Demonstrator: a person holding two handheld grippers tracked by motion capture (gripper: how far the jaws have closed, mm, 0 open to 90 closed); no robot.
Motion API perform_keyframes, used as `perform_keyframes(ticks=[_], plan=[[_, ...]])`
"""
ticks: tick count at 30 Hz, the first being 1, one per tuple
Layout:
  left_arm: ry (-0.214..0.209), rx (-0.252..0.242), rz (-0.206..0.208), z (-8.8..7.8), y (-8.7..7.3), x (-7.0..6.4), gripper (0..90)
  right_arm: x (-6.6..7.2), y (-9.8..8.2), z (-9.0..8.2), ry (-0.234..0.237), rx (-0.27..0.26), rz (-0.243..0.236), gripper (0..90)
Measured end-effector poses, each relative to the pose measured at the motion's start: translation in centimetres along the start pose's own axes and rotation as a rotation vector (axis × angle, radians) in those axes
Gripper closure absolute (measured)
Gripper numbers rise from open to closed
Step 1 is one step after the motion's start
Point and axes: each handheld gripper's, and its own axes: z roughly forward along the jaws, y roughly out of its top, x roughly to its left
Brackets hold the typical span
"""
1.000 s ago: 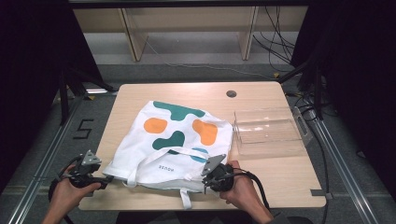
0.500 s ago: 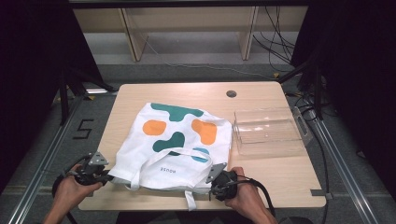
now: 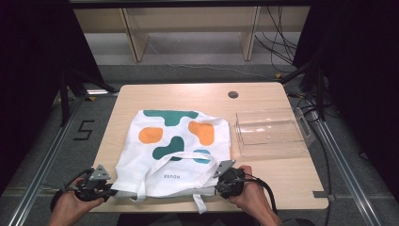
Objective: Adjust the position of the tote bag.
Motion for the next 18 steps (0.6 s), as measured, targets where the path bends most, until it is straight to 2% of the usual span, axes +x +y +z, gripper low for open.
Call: perform_keyframes(ticks=[1, 2, 3, 4, 5, 6, 7, 8, 9, 10, 11, 12, 13, 15, 16, 17, 18], plan=[[-0.003, 0.009, 0.000, -0.1, -0.1, 0.1, 73.6, -0.1, -0.2, 0.1, 0.006, 0.028, -0.025, 58.6], [-0.005, 0.000, -0.001, 0.0, -0.1, 0.2, 70.9, 0.0, -0.9, 0.2, 0.008, 0.070, 0.017, 60.6], [-0.008, -0.006, -0.018, 0.1, -0.2, 0.1, 70.9, 0.0, -0.9, 0.2, 0.008, 0.070, 0.017, 60.6], [-0.005, 0.002, -0.013, 0.2, -0.2, 0.2, 68.9, -0.4, -1.3, 0.2, 0.005, 0.072, -0.003, 62.0], [-0.015, 0.009, -0.017, 0.2, -0.1, 0.2, 66.5, -0.3, -1.6, 0.0, -0.013, 0.085, 0.027, 63.0], [-0.015, -0.002, -0.022, 0.4, -0.1, 0.1, 64.6, -0.5, -1.7, -0.1, -0.013, 0.077, 0.022, 67.5], [-0.014, 0.000, -0.014, 0.4, 0.0, 0.1, 62.6, -0.5, -1.8, -0.4, -0.013, 0.080, 0.057, 68.8], [-0.018, 0.007, -0.022, 0.6, 0.0, -0.1, 60.7, -0.5, -1.8, -0.4, -0.024, 0.084, 0.060, 70.4], [-0.007, 0.013, -0.008, 0.8, 0.1, -0.1, 57.7, -0.7, -1.8, -0.5, -0.026, 0.085, 0.058, 74.2], [-0.015, 0.025, 0.010, 0.8, 0.2, -0.1, 57.7, -0.7, -1.8, -0.5, -0.026, 0.085, 0.058, 74.2], [-0.011, 0.040, 0.010, 0.8, 0.3, -0.1, 54.4, -0.7, -1.8, -0.5, -0.025, 0.081, 0.063, 75.0], [0.011, 0.014, 0.008, 1.1, 0.4, -0.2, 48.5, -1.0, -1.8, -0.6, -0.027, 0.071, 0.070, 77.3], [0.009, 0.018, 0.012, 1.1, 0.5, -0.2, 48.5, -1.0, -1.8, -0.6, -0.027, 0.071, 0.070, 77.3], [0.031, 0.006, 0.025, 1.3, 0.7, -0.3, 44.0, -1.3, -1.8, -0.7, -0.025, 0.070, 0.079, 77.5], [0.024, 0.022, 0.023, 1.2, 0.8, -0.3, 43.8, -1.4, -1.9, -0.7, -0.023, 0.067, 0.092, 77.4], [0.027, 0.005, 0.016, 1.4, 0.8, -0.5, 44.1, -1.6, -1.9, -0.7, -0.025, 0.056, 0.092, 77.3], [0.028, 0.010, 0.025, 1.4, 0.9, -0.3, 45.4, -1.7, -2.0, -0.8, -0.021, 0.054, 0.101, 77.1]])
